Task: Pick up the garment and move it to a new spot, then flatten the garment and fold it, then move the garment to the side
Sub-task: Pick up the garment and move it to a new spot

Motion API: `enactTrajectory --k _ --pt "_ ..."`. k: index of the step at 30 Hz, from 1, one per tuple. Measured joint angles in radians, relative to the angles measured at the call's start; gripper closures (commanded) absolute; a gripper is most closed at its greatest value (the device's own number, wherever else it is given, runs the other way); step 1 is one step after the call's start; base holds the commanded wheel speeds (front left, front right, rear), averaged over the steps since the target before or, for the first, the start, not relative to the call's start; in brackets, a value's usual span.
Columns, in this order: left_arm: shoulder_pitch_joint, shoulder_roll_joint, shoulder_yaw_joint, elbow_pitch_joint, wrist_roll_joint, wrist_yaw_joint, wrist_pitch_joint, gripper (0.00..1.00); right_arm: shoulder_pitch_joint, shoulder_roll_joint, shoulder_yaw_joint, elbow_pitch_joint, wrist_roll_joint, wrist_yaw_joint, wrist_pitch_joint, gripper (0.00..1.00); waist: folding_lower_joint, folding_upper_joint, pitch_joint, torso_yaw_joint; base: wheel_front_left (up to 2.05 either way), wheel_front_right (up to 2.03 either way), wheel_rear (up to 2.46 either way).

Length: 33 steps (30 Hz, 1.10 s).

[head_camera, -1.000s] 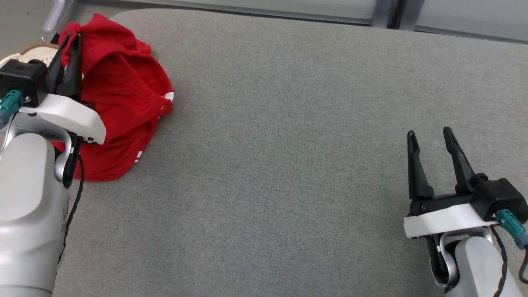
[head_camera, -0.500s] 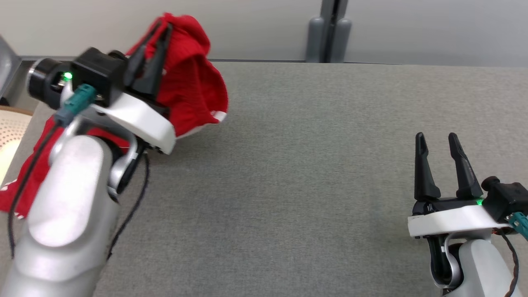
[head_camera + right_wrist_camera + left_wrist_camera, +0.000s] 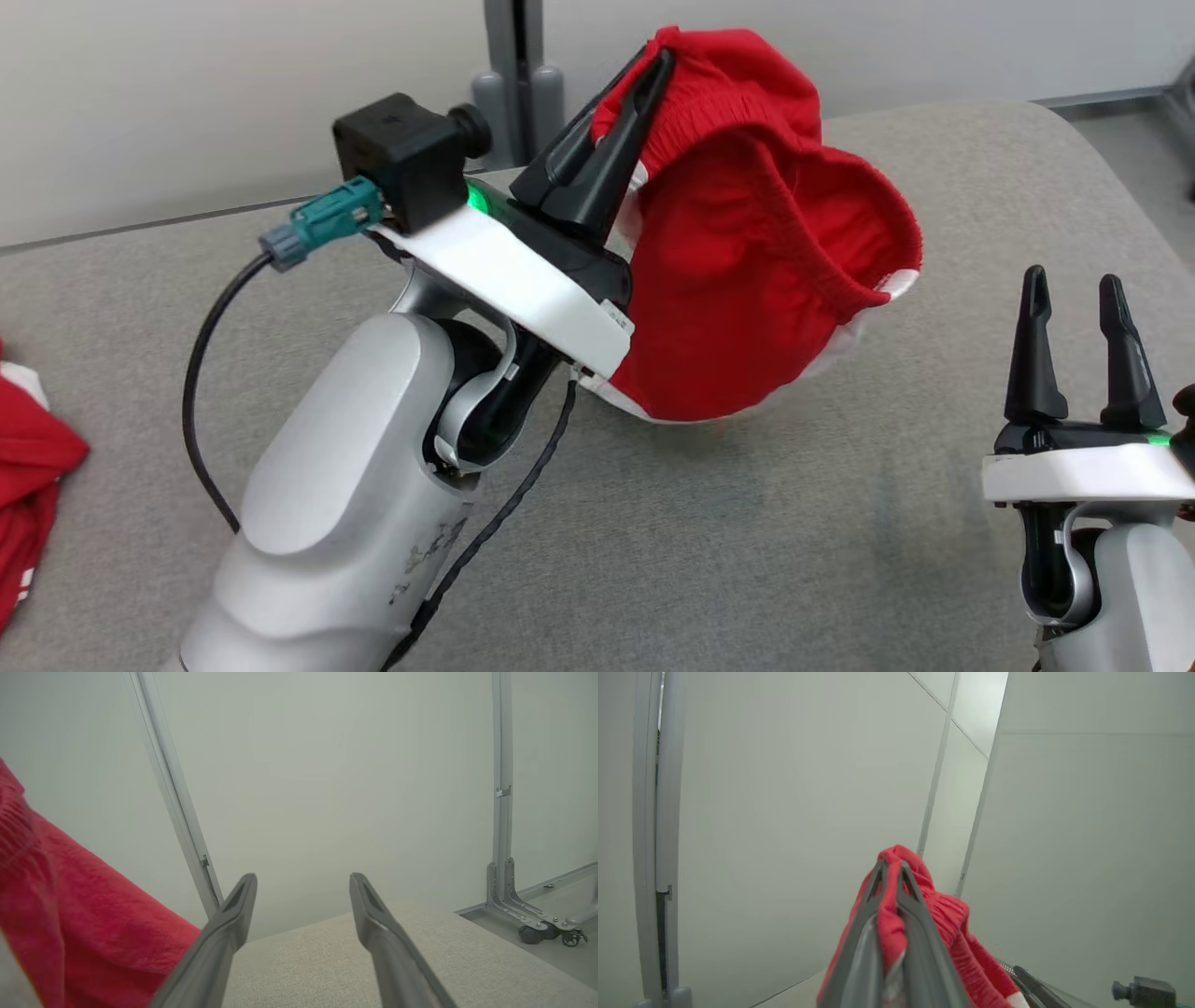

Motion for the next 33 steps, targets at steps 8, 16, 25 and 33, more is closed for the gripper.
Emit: enactTrajectory --k 8,16,25,33 --pt "0.003 0.04 0.071 0.23 -0.183 0.106 -0.115 1.0 -0.013 0.002 0.013 -0.007 0.013 0.0 0.0 0.0 0.0 0.0 0.034 -0.087 0.0 0.0 0.0" --pt "0.016 0.175 0.133 0.621 -0.172 0.048 -0.211 1.0 -0.026 0.001 0.048 -0.001 0.017 0.0 0.0 0.0 0.0 -0.0001 0.084 -0.101 0.0 0.0 0.0" --pt "-0.074 0.204 0.146 0.846 -0.098 0.063 -0.299 0.0 -0.036 0.001 0.066 0.001 0.015 0.0 0.0 0.0 0.0 0.0 0.118 -0.061 0.0 0.0 0.0" --pt "-0.079 0.207 0.253 0.711 -0.014 0.085 -0.303 0.0 -0.03 0.001 0.063 0.007 -0.003 0.0 0.0 0.0 0.0 0.0 0.104 -0.003 0.0 0.0 0.0"
